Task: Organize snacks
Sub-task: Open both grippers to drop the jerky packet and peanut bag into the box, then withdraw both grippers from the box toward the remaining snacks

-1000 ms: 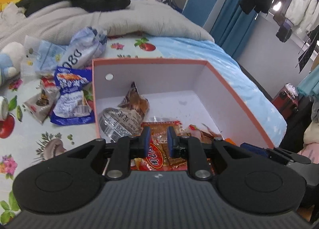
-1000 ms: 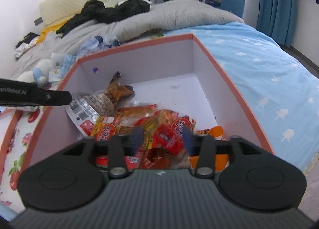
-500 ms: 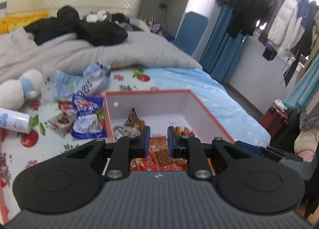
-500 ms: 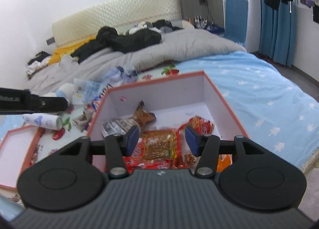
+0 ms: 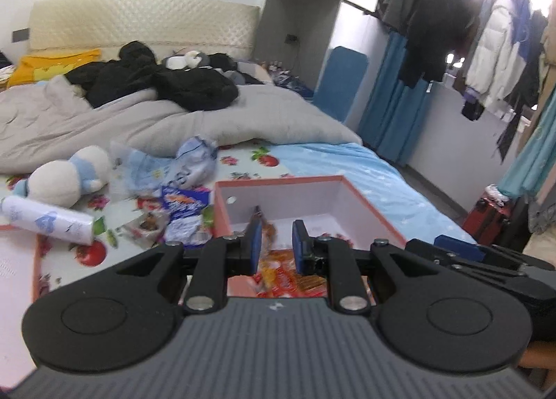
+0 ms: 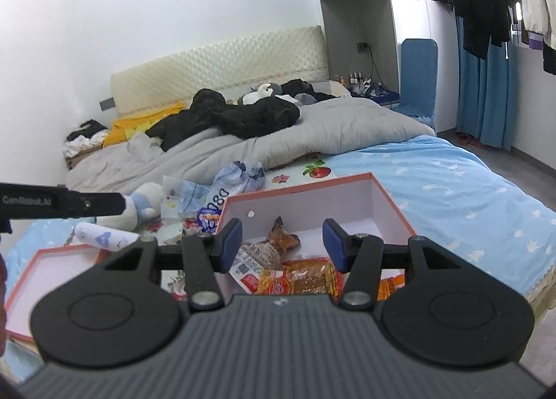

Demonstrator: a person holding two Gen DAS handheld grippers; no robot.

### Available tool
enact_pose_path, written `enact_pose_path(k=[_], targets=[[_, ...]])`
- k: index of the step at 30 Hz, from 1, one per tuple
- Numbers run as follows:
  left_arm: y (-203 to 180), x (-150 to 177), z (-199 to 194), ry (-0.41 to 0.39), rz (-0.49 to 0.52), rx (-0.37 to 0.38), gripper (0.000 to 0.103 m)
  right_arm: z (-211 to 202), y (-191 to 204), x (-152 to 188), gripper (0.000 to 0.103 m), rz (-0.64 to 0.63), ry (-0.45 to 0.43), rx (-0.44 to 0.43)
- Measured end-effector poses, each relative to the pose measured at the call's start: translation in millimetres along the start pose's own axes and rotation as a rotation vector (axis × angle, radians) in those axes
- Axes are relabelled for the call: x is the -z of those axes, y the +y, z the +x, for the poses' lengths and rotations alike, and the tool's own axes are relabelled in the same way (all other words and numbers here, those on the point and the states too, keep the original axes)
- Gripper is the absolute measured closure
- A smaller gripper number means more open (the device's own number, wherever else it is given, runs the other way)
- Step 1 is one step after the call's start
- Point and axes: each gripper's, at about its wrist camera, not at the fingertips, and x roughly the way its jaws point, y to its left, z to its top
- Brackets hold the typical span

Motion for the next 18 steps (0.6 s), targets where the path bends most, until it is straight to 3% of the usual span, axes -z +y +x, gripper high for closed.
enact_pose_path(k=[4,12,18], targets=[[10,15,-12,-0.004,0.003,-0.034,0.081,-4,11,9,0.049,-0.006,0.007,-0.012],[37,43,-29,0.017,-0.029,-0.073,0.067,-9,36,27,0.049,-0.021,0.006,-0.052],[54,59,-42,0.015,-0.040,-0.130,0.048,-5,61,41,0.049,-0.039,0.018,-0.094]])
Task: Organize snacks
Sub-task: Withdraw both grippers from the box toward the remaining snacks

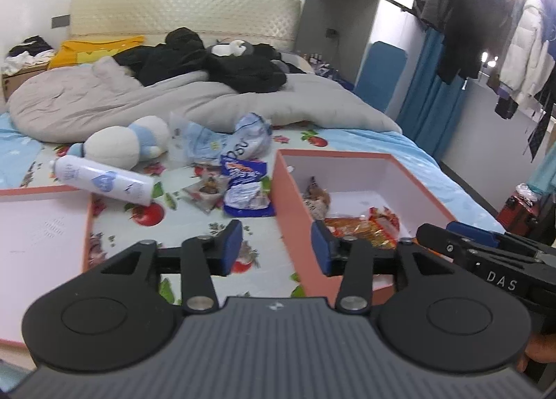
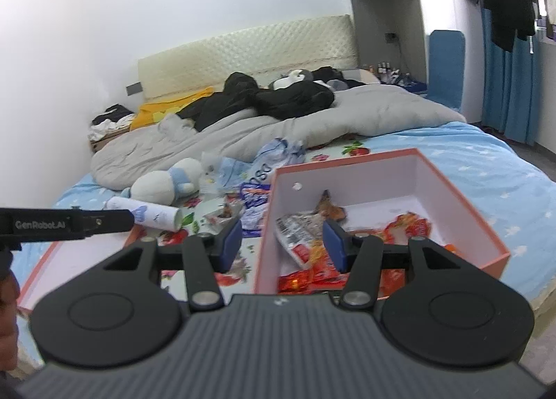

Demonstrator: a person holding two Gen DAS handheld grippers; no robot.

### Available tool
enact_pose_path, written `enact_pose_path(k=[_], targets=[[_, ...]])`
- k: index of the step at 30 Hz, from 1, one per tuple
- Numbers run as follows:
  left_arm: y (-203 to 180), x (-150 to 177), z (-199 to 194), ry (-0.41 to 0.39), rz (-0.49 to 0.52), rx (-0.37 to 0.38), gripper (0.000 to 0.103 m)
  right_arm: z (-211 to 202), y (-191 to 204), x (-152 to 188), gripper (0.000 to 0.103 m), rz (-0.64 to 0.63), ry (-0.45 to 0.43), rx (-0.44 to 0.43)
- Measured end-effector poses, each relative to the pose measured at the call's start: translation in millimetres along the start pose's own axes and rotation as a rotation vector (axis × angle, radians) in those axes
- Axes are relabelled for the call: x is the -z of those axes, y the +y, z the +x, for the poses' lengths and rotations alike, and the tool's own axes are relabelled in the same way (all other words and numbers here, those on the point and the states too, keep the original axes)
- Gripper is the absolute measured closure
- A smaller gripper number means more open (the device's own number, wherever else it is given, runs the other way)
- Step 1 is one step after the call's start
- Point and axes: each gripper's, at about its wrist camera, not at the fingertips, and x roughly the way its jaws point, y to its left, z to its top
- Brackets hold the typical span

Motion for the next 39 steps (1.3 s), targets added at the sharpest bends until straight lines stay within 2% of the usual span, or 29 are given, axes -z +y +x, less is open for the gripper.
enact_pose_path(k=[2,3,10,14,18,21,27,35,39], targets=[[5,7,-5,-0.003,-0.006,-0.028,0.038,1,8,5,0.049,-0.012,0.003,-0.020],[7,11,-6,-0.004,-0.009,-0.033,0.037,1,11,8,0.049,-0.013,0.007,-0.029],[30,36,-4,0.024,-0.079,-0.052,0.036,9,33,29,0.049,-0.051,0.044,-0.066],[39,46,1,0.030,-0.117,-0.063,0.036,16,47,39,0.049,-0.114,0.069,-0.074],[52,46,8,0.030,-0.135,-0.076,0.036,29,58,41,0.049,-0.136,0.073,-0.081],[63,35,21,0.020,-0.109,-0.072,0.036,41,71,43,0.049,-0.148,0.038,-0.074],[93,-8,75,0.056,-0.067,-0.046,0.036,98,92,40,0.049,-0.160,0.031,-0.024],[127,-73,182,0.186,-0.004,0.007,0.036,192,109,29,0.049,-0.184,0.048,0.037],[132,-85,241,0.262,0.045,0.008,0.036,240,110,32,0.049,-0.224,0.084,0.084]])
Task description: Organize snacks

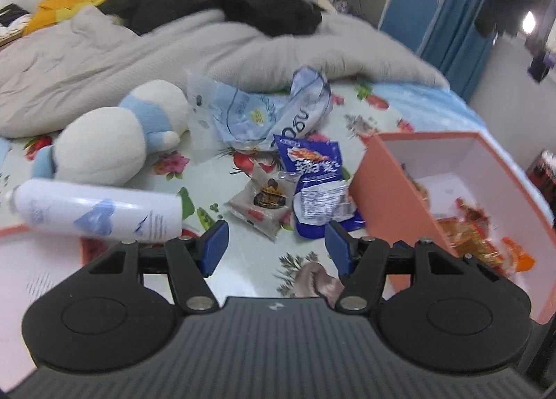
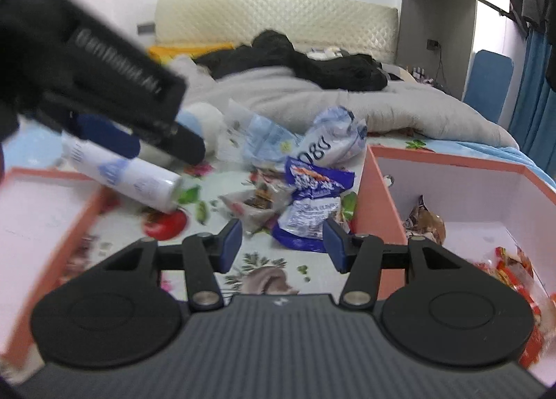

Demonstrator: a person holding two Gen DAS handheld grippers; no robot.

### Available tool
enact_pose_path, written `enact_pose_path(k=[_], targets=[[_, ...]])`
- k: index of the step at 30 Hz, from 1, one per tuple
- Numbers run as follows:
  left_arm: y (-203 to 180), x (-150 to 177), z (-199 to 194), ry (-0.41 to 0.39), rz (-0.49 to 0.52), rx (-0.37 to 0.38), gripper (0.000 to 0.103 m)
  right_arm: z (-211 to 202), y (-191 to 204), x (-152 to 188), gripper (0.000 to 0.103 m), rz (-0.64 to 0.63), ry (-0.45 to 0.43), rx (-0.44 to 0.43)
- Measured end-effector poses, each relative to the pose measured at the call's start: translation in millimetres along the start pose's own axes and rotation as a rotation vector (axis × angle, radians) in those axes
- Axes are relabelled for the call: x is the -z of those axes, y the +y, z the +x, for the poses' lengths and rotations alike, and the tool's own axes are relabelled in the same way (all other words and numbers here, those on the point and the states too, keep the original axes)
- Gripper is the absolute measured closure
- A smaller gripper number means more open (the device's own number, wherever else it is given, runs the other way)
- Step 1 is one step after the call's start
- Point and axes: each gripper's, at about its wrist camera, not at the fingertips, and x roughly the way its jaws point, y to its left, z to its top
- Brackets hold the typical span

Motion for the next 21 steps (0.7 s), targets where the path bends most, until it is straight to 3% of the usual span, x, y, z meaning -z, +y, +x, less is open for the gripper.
enact_pose_path(k=[5,14,16,21], targets=[[6,-24,64,0.075,0.029,-0.002,0.036,48,4,6,0.050,-0.016,0.043,0.032],[-3,-49,148,0.156,0.164,-0.033,0.036,103,39,21,0.052,-0.220,0.077,0.092],[-5,-49,159,0.170,0.187,-0.006,0.036,110,41,22,0.061,-0.241,0.085,0.094],[-11,-47,186,0.206,0.249,-0.001,0.036,122,45,25,0.067,-0.286,0.082,0.114]])
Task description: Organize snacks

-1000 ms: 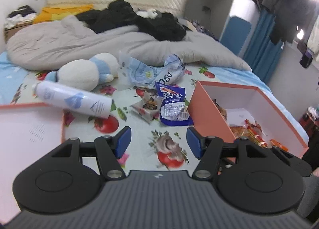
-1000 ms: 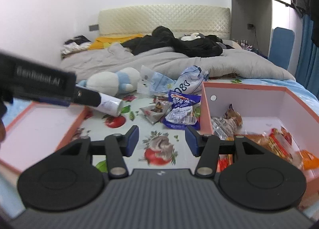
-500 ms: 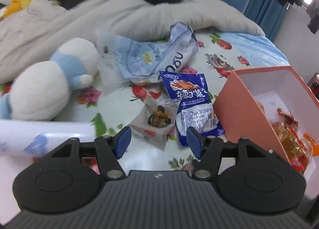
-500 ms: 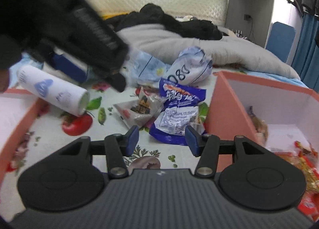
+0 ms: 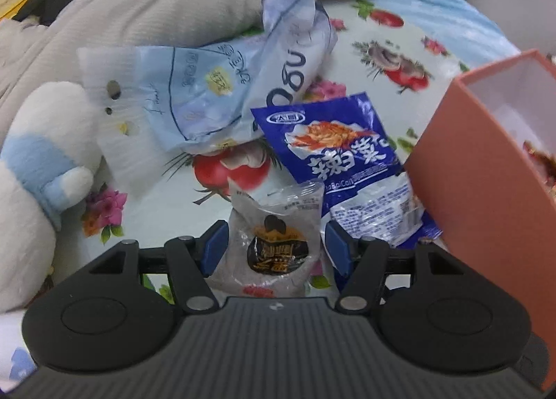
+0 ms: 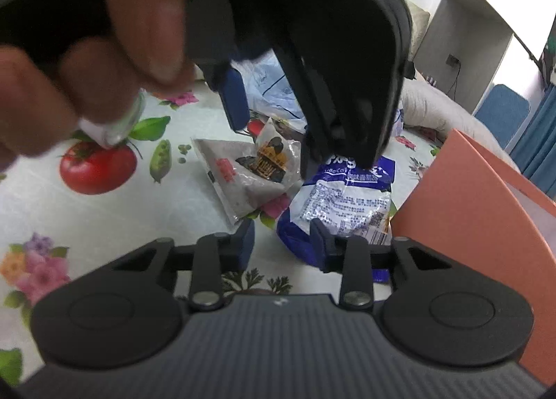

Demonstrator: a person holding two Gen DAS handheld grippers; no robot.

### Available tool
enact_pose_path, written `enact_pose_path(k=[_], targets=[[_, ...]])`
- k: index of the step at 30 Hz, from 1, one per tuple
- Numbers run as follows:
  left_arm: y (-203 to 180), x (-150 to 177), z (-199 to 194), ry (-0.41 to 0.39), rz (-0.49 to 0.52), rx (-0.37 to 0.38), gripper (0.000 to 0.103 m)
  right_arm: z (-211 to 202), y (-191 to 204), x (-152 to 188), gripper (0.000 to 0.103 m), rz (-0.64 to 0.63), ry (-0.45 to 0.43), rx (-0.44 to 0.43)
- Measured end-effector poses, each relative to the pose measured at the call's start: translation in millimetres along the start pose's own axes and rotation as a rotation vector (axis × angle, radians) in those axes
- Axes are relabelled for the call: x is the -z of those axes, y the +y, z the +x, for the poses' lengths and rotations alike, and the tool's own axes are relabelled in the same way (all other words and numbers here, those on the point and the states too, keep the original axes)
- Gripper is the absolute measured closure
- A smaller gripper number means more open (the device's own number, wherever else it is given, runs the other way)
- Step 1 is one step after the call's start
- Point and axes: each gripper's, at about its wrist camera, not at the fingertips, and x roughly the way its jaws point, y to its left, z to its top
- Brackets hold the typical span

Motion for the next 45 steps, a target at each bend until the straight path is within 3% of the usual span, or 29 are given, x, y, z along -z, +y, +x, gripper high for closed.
enact_pose_path(k=[3,4,6,10,18,23,35,45], targets=[[-3,-2,7,-0.004,0.020,-0.012,0.036,3,3,0,0.070,-0.012,-0.005,0.023],[-3,-3,9,-0.005,0.019,-0.012,0.037,4,2,0,0.078,-0.005,0.002,0.025],[-3,0,11,-0.007,0.019,-0.016,0.037,7,0,-1,0.082,0.016,0.010,0.024],[-2,10,12,-0.013,-0.001,-0.016,0.047,3,-2,-1,0.098,0.026,0.020,0.005],[-6,37,-16,-0.033,-0.072,-0.037,0.060,-33,-8,0,0.101,0.023,-0.010,-0.032],[-8,64,-48,-0.046,-0.168,-0.022,0.065,-71,-18,4,0.101,0.029,-0.025,-0.071],[-32,158,-118,-0.051,-0.297,-0.074,0.066,-158,-49,28,0.100,0.069,-0.028,-0.174],[-45,227,-159,-0.087,-0.464,-0.089,0.066,-221,-34,66,0.100,-0.015,-0.006,-0.297]])
